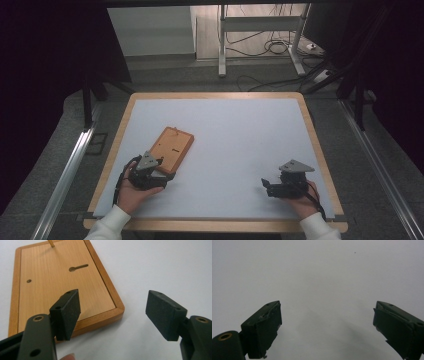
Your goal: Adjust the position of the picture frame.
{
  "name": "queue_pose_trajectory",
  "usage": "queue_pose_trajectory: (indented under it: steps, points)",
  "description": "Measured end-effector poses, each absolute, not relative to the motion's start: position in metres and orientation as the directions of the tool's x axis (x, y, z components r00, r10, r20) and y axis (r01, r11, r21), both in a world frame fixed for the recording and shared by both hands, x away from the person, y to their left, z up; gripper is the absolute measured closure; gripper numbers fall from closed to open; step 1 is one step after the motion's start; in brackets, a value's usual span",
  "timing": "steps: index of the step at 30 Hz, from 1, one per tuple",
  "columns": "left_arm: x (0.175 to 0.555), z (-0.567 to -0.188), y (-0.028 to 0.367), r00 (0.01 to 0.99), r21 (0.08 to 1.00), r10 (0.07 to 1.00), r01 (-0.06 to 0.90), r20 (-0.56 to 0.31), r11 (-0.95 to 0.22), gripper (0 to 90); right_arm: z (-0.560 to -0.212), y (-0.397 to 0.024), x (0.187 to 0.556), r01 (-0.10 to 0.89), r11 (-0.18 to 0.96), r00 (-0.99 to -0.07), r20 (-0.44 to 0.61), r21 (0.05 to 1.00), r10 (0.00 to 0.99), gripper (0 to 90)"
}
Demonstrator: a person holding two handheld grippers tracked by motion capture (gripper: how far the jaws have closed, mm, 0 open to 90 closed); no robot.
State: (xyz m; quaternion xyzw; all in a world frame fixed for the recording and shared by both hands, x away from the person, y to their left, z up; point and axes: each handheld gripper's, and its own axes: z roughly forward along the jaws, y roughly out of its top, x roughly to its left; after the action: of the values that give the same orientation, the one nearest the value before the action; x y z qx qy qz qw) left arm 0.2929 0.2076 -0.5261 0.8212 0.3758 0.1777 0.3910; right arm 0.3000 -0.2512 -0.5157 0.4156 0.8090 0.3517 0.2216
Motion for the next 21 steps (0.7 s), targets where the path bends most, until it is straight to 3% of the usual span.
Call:
queue_pose_trajectory:
  steps: [21]
  points:
    - [0.2950, -0.5227, 0.2102, 0.650, 0.790, 0.760, 0.472, -0.011, -0.392, 27.7, -0.5208, -0.2436, 0.2960, 0.507, 0.441, -0.585, -0.080, 0.741, 0.807, 10.3]
